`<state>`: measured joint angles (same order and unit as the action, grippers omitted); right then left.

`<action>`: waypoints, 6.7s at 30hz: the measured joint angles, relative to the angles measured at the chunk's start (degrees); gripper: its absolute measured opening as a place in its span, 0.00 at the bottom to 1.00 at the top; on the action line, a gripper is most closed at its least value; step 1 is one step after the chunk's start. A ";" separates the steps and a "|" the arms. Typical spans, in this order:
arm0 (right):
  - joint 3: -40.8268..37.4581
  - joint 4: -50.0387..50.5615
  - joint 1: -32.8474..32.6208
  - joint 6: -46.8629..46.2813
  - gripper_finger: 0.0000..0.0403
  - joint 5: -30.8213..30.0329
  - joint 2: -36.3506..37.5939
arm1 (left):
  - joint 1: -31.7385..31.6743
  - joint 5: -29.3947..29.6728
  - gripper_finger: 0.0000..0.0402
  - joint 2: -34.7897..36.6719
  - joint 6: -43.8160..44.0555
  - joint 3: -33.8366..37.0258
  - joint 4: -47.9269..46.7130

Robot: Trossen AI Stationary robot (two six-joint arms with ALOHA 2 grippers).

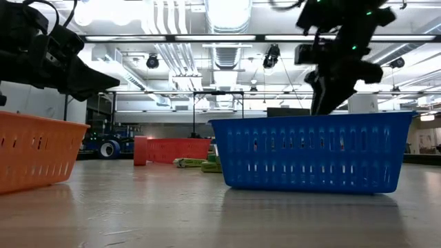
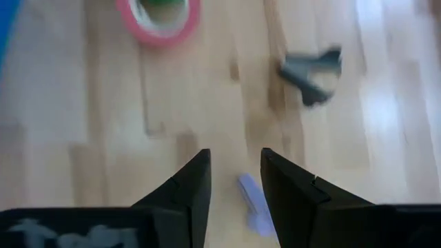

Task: Pick and place Stapler, Stapler remover, tape
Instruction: Put the purple stapler remover into the blue bin, then put the black stapler remover into the blue bin

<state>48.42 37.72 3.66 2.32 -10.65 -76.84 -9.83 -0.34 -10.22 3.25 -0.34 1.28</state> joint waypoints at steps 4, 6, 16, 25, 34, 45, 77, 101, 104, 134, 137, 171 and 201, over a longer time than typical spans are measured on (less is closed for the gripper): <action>3.83 3.85 1.78 2.87 0.33 0.27 -6.31 | -0.02 -0.02 0.02 0.00 0.00 0.00 0.00; 5.52 5.09 2.10 4.60 0.35 0.41 -9.18 | -0.02 0.00 0.02 0.00 0.00 0.00 0.00; 10.84 13.30 2.78 9.85 0.44 -0.15 -20.13 | -0.02 -0.02 0.02 -0.04 0.01 0.00 0.00; 11.48 13.35 3.14 11.43 0.42 -2.87 -22.46 | -0.02 0.00 0.02 -0.04 0.00 0.00 -0.01; 9.44 12.84 4.88 11.69 0.37 -3.01 -22.78 | 0.00 0.00 0.02 -0.04 0.01 0.00 -0.01; 9.05 11.52 5.03 11.63 0.21 -2.72 -22.75 | -0.01 0.00 0.02 -0.04 0.00 0.00 -0.02; 28.98 6.92 -9.49 -5.56 0.11 17.35 -21.92 | -0.02 0.00 0.02 -0.07 0.00 0.00 -0.02; 23.70 -1.07 -20.43 -16.98 0.11 16.01 -21.92 | -0.01 0.00 0.02 -0.07 0.01 0.00 -0.02; 21.62 -3.98 -20.70 -17.62 0.11 15.96 -21.97 | 0.00 -0.02 0.02 -0.07 0.00 0.00 -0.02; 18.77 -5.29 -21.29 -25.30 0.26 14.28 -22.75 | -0.02 -0.02 0.02 -0.07 0.00 0.00 -0.02; 20.45 -5.36 -21.29 -23.48 0.27 12.50 -22.52 | 0.00 0.00 0.02 -0.07 0.00 0.00 -0.02; 12.50 -3.11 0.57 27.06 0.29 -13.65 -21.90 | -0.01 -0.01 0.02 -0.07 0.01 0.00 -0.02; 4.94 -15.63 7.13 30.95 0.25 -13.24 -21.92 | 0.00 0.00 0.02 -0.07 0.00 0.00 -0.02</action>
<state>53.36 22.09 10.79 33.27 -23.88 -98.76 -9.82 -0.34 -10.28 3.25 -0.34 1.26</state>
